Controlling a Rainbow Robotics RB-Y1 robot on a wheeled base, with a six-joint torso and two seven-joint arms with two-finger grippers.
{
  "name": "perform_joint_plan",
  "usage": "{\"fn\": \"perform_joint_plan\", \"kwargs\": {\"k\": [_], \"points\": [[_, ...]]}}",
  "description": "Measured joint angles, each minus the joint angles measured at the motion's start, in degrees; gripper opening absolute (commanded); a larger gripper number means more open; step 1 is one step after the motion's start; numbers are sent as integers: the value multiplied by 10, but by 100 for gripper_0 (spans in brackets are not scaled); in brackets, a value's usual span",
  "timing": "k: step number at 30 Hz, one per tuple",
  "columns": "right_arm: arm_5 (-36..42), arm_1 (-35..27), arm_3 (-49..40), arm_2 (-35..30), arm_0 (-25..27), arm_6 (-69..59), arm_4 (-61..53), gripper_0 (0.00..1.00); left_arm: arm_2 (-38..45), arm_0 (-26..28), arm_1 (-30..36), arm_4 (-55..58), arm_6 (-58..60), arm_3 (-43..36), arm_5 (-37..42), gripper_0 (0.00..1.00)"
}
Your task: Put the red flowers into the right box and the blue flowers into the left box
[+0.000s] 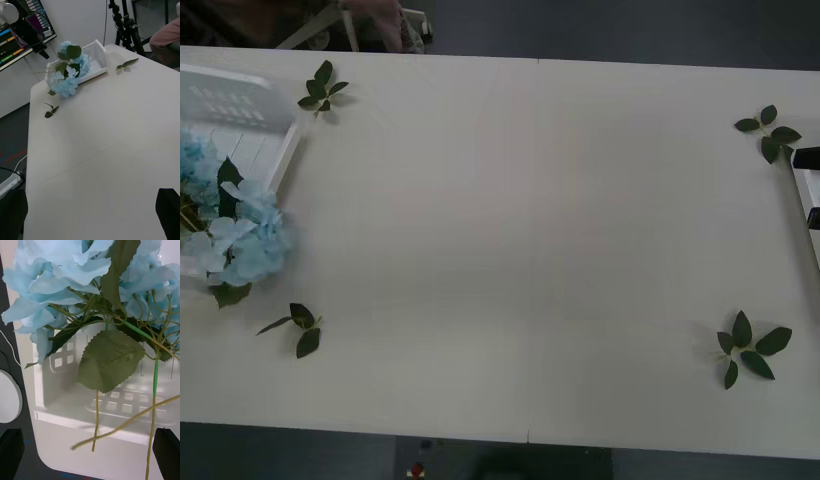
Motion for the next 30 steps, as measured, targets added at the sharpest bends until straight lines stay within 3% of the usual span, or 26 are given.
{"fn": "perform_joint_plan", "kwargs": {"k": [30], "points": [[0,0,0,0,0,0,0,100,2,0,0,39,-2,0,0,100]]}}
